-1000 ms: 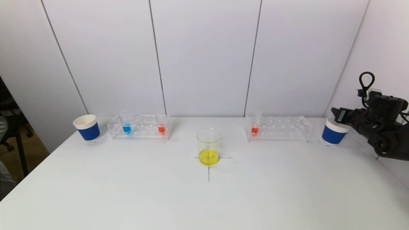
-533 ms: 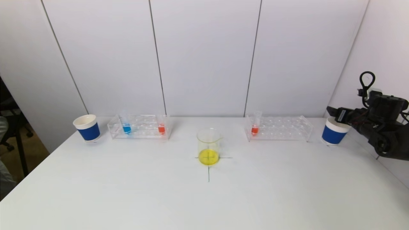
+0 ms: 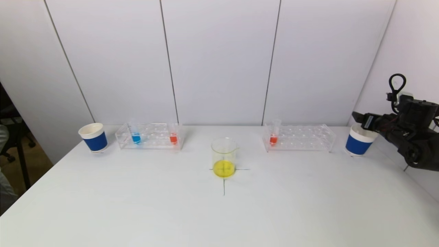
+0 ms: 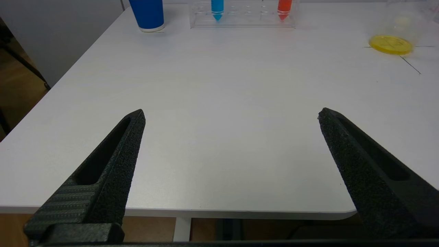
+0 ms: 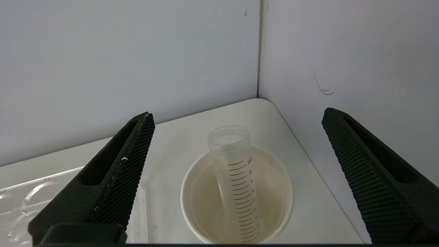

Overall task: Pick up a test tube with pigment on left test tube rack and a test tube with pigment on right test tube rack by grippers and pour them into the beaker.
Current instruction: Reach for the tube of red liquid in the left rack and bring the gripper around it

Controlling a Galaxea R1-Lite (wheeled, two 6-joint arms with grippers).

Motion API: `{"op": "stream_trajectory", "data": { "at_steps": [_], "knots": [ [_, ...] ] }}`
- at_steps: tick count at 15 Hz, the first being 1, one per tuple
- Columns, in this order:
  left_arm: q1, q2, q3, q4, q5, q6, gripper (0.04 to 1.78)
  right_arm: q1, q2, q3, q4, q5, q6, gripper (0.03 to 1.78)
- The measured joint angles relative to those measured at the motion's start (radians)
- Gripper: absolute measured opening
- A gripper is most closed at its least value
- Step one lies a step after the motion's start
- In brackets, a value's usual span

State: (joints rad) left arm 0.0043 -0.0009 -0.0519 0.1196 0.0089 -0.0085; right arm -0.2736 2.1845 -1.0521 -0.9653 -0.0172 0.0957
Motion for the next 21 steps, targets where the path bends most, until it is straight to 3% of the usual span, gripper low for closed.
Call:
{"op": "stream_trajectory", "data": {
  "at_steps": [8, 13, 14, 17, 19, 21],
  "knots": [
    [0.0, 0.0, 0.0, 0.0, 0.0, 0.0, 1.76, 0.104, -0.308, 0.224, 0.004, 0.006, 0.002, 1.77],
    [0.001, 0.0, 0.0, 0.0, 0.0, 0.0, 1.76, 0.248, -0.591, 0.426, 0.011, -0.018, 0.008, 1.77],
    [0.0, 0.0, 0.001, 0.0, 0.0, 0.0, 1.76, 0.288, -0.643, 0.474, 0.011, -0.05, 0.005, 1.77],
    [0.0, 0.0, 0.0, -0.001, 0.0, 0.0, 1.76, 0.344, -0.752, 0.577, -0.002, -0.239, -0.01, 1.77],
    [0.0, 0.0, 0.0, 0.0, 0.0, 0.0, 1.76, 0.344, -0.812, 0.613, -0.009, -0.299, -0.005, 1.77],
    [0.0, 0.0, 0.0, 0.0, 0.0, 0.0, 1.76, 0.338, -0.874, 0.647, -0.008, -0.326, -0.003, 1.77]
  ]
}}
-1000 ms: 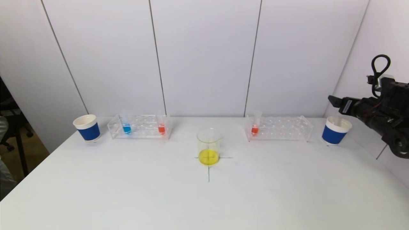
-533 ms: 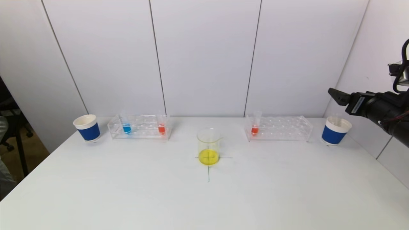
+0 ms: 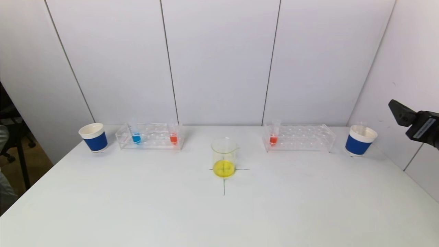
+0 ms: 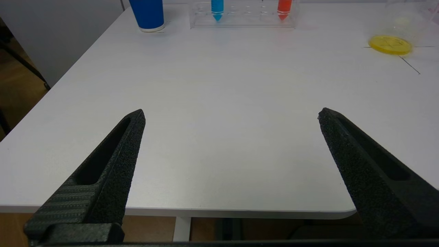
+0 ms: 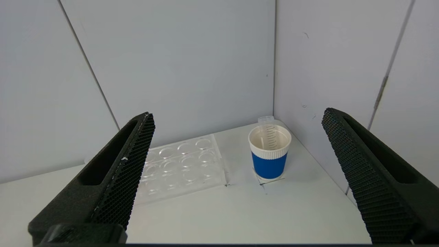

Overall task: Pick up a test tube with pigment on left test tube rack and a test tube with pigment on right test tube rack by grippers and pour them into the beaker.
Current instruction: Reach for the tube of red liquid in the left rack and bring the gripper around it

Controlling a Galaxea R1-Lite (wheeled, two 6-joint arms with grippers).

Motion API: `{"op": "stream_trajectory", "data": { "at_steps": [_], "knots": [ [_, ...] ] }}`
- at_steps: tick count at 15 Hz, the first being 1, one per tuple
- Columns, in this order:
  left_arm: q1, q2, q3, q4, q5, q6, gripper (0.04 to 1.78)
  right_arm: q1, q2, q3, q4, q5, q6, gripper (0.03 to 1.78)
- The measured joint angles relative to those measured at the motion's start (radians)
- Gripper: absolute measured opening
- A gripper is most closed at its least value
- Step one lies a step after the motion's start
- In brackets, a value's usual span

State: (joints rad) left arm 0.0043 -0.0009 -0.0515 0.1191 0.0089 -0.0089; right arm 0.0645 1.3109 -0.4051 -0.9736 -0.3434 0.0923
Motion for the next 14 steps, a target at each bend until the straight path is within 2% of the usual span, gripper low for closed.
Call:
{"op": "stream_trajectory", "data": {
  "at_steps": [2, 5, 7, 11, 14],
  "knots": [
    [0.0, 0.0, 0.0, 0.0, 0.0, 0.0, 1.76, -0.001, -0.065, 0.041, 0.005, -0.018, 0.0, 1.77],
    [0.0, 0.0, 0.0, 0.0, 0.0, 0.0, 1.76, -0.004, -0.176, 0.106, 0.01, -0.074, -0.004, 1.77],
    [0.0, 0.0, 0.0, 0.0, 0.0, 0.0, 1.76, -0.026, -0.255, 0.14, 0.013, -0.095, -0.007, 1.77],
    [0.0, 0.0, 0.0, 0.0, 0.0, 0.0, 1.76, -0.051, -0.429, 0.219, 0.062, -0.097, -0.01, 1.77],
    [0.0, 0.0, 0.0, 0.0, 0.0, 0.0, 1.76, -0.053, -0.594, 0.247, 0.191, -0.095, -0.01, 1.77]
  ]
}}
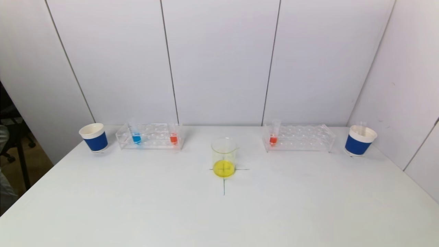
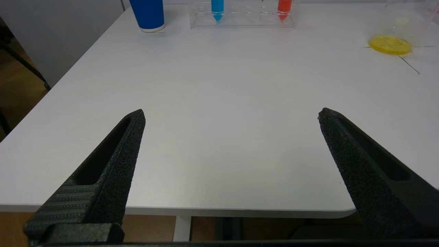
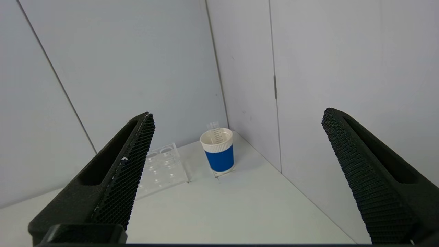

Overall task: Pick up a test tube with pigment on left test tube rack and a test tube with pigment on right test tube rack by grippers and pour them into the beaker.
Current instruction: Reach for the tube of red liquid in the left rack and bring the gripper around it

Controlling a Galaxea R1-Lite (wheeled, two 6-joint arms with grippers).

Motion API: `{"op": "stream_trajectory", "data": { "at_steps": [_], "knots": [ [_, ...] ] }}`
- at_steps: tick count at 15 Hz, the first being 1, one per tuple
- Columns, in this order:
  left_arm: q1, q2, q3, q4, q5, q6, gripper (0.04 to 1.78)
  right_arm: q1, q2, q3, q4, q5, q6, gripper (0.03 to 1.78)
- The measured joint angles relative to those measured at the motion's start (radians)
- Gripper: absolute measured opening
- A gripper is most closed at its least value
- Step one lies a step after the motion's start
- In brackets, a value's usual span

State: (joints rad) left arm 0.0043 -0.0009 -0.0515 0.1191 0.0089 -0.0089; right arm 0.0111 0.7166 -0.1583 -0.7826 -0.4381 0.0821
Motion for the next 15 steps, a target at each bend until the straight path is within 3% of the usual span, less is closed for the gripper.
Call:
{"op": "stream_trajectory", "data": {
  "at_steps": [5, 9, 11, 15],
  "knots": [
    [0.0, 0.0, 0.0, 0.0, 0.0, 0.0, 1.76, 0.005, -0.341, 0.009, 0.315, 0.029, -0.036, 1.77],
    [0.0, 0.0, 0.0, 0.0, 0.0, 0.0, 1.76, -0.003, -0.588, 0.033, 0.532, 0.142, -0.091, 1.77],
    [0.0, 0.0, 0.0, 0.0, 0.0, 0.0, 1.76, -0.006, -0.66, 0.084, 0.546, 0.211, -0.105, 1.77],
    [0.0, 0.0, 0.0, 0.0, 0.0, 0.0, 1.76, -0.009, -0.711, 0.152, 0.525, 0.303, -0.104, 1.77]
  ]
}}
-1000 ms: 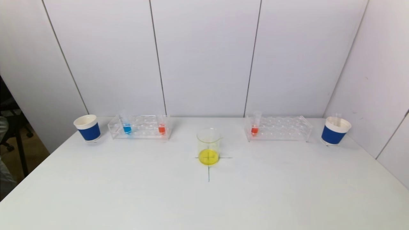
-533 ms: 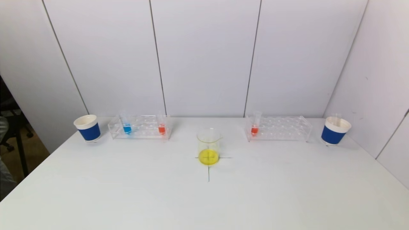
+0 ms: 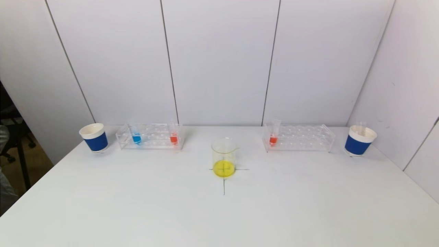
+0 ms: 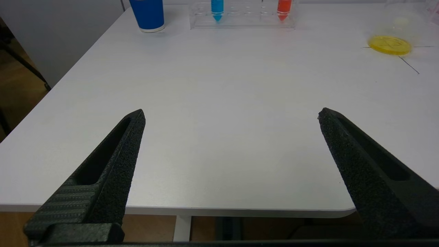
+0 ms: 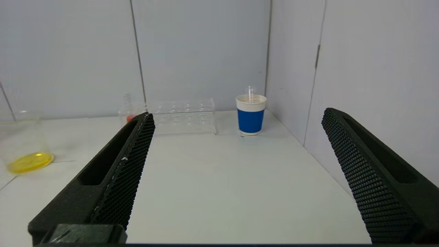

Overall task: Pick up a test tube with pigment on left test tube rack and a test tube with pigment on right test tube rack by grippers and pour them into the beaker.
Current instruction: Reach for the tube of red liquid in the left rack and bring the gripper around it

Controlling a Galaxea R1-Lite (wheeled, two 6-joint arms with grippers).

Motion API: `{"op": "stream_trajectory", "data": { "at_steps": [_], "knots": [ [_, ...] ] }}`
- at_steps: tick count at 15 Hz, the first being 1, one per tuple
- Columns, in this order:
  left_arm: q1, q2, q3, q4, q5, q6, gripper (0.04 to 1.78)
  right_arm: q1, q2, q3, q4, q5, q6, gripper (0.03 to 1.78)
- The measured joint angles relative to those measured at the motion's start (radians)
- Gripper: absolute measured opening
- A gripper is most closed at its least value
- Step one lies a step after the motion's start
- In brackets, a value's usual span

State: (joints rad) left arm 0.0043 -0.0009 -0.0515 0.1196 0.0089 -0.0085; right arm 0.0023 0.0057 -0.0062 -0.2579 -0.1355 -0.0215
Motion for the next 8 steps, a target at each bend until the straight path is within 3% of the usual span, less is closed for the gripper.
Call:
{"op": "stream_trajectory", "data": {
  "at_steps": [4, 8],
  "knots": [
    [0.0, 0.0, 0.0, 0.0, 0.0, 0.0, 1.76, 0.0, -0.006, 0.006, 0.072, 0.097, 0.017, 1.77],
    [0.0, 0.0, 0.0, 0.0, 0.0, 0.0, 1.76, 0.001, -0.008, 0.006, 0.251, 0.107, 0.016, 1.77]
  ]
}}
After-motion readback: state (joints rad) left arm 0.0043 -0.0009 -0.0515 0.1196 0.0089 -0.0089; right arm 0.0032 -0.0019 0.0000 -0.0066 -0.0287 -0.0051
